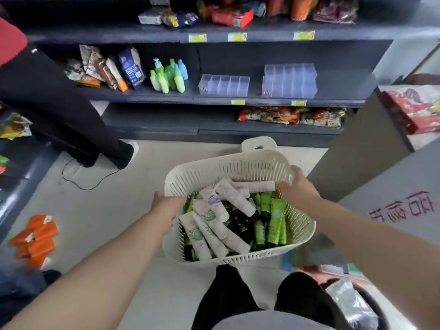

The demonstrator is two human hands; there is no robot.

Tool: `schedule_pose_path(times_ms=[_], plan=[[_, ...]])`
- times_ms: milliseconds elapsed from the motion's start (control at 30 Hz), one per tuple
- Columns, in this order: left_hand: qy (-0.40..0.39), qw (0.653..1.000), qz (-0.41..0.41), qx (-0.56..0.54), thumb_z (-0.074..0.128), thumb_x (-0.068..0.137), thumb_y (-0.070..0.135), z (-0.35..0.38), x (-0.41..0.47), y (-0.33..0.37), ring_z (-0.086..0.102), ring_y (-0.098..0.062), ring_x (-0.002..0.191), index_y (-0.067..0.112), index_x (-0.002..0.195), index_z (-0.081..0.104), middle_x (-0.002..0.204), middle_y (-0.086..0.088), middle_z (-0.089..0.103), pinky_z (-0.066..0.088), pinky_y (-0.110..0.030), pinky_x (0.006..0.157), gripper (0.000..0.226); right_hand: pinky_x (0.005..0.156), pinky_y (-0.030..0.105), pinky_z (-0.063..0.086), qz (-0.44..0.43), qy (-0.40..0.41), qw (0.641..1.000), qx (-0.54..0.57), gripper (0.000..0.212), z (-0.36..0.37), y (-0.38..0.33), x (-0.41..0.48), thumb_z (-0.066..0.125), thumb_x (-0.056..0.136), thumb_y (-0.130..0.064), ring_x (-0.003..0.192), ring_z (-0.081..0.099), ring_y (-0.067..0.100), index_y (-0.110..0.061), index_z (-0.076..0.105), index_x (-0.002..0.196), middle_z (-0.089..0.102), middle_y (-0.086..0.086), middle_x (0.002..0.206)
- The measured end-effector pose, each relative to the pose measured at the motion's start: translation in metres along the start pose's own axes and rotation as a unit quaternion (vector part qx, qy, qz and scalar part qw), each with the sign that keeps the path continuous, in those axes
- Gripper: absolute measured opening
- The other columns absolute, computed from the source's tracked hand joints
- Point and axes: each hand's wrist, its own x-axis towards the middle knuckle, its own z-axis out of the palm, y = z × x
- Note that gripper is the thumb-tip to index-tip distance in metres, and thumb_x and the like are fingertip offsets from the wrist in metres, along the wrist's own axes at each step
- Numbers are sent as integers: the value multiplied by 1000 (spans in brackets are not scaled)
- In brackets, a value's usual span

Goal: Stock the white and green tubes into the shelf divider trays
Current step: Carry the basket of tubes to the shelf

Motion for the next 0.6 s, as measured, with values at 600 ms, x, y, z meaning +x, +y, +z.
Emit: schedule_pose_path(times_ms=[600], plan=[[19,994,5,111,64,77,11,160,170,246,56,-26,101,12,122,49,113,-20,60,52,-41,72,48,65,36,51,50,28,991,122,55,-75,-56,285,48,94,-27,78,61,26,-21,24,143,57,5,108]])
